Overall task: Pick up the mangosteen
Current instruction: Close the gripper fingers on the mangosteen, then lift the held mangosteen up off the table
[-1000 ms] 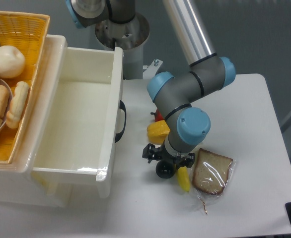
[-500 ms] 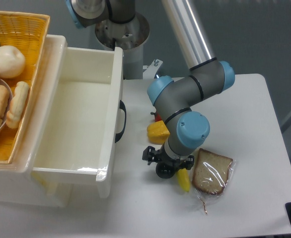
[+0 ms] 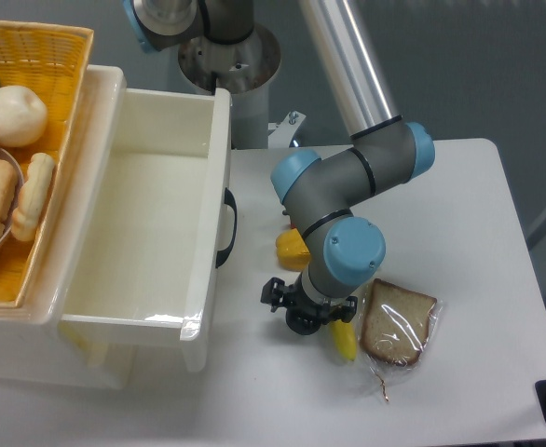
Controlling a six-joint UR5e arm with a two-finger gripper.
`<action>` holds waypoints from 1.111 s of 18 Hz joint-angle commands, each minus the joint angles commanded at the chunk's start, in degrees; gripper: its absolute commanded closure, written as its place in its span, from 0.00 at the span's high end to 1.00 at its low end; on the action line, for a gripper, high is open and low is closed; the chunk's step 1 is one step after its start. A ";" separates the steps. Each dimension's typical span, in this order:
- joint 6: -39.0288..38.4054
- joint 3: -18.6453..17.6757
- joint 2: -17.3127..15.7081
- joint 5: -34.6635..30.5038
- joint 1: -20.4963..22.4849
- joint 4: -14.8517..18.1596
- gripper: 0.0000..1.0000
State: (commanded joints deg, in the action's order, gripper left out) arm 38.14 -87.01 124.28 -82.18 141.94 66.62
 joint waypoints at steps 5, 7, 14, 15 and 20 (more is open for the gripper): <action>0.44 0.00 0.00 -0.18 0.09 0.00 0.96; 0.88 0.00 0.00 -0.18 0.09 0.00 0.90; 1.23 -0.18 -0.26 -0.35 0.09 0.00 0.58; 1.32 -0.18 -0.35 -0.61 0.09 0.09 0.49; 3.07 0.09 -1.66 -0.70 0.44 0.18 0.43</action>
State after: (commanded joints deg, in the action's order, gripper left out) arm 41.21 -86.92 122.61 -82.88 142.38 66.80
